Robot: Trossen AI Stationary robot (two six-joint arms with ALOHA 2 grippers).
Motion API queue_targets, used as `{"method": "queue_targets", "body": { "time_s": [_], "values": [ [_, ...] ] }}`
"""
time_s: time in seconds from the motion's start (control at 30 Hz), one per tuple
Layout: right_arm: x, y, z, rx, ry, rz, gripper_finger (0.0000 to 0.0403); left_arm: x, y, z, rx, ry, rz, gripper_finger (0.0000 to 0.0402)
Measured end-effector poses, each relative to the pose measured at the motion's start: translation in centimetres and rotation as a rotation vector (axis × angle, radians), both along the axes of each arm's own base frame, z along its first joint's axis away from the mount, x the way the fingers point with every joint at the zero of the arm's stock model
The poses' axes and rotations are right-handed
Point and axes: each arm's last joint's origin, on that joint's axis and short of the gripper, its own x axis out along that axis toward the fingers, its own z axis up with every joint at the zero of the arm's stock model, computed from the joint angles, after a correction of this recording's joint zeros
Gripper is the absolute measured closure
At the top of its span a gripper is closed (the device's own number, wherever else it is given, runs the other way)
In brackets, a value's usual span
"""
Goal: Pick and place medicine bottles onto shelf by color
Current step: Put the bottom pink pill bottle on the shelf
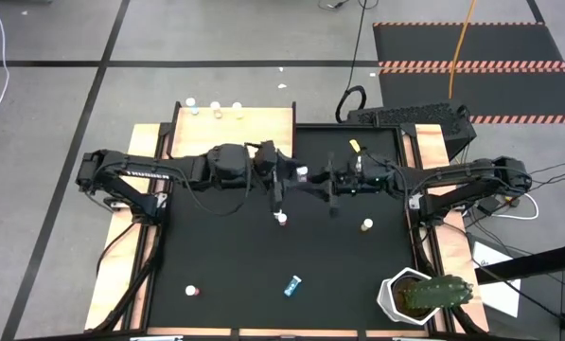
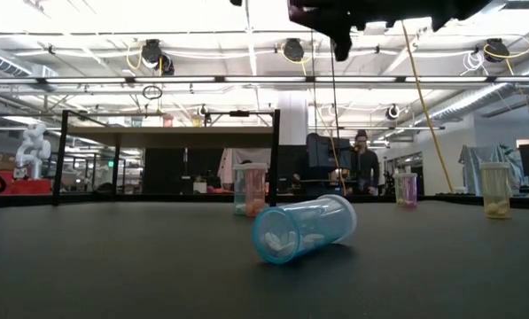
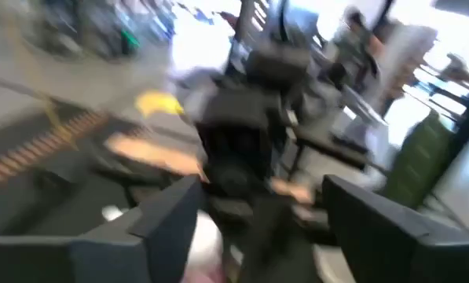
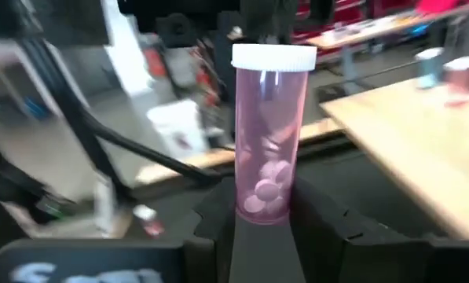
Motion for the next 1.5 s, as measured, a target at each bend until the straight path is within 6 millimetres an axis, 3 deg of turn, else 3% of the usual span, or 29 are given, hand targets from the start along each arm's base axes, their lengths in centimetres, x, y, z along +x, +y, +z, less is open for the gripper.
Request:
{"method": "queue_targets", "body": {
  "time_s": [0.2,0.47,0.87,1.1,1.37,1.5],
  "values": [
    [-0.5,-0.1,-0.4,-0.245,0.091,-0.031,0.0306,-0.5,1.8,-0.6,0.023,0.093,-0.077,0.0101],
    [-0.5,-0.3,-0.4,-0.423,0.112,-0.06,0.0305,-0.6,2.5,-1.2,0.162,0.149,-0.128,0.0136],
    [-0.4,-0.2,-0.6,-0.443,0.117,-0.054,0.0305,1.5,2.9,-3.6,0.252,0.202,-0.082,0.0174],
    [-0.4,-0.2,-0.8,-0.395,0.135,-0.054,0.0305,1.7,2.9,-3.0,0.252,0.133,-0.07,0.0174],
    [-0.4,-0.2,-0.8,-0.369,0.136,-0.057,0.0305,1.6,3.0,-3.5,0.205,0.193,-0.068,0.0175],
    [-0.5,-0.2,-0.9,-0.368,0.145,-0.056,0.0305,1.6,3.1,-3.4,0.201,0.184,-0.052,0.0194]
  ]
}}
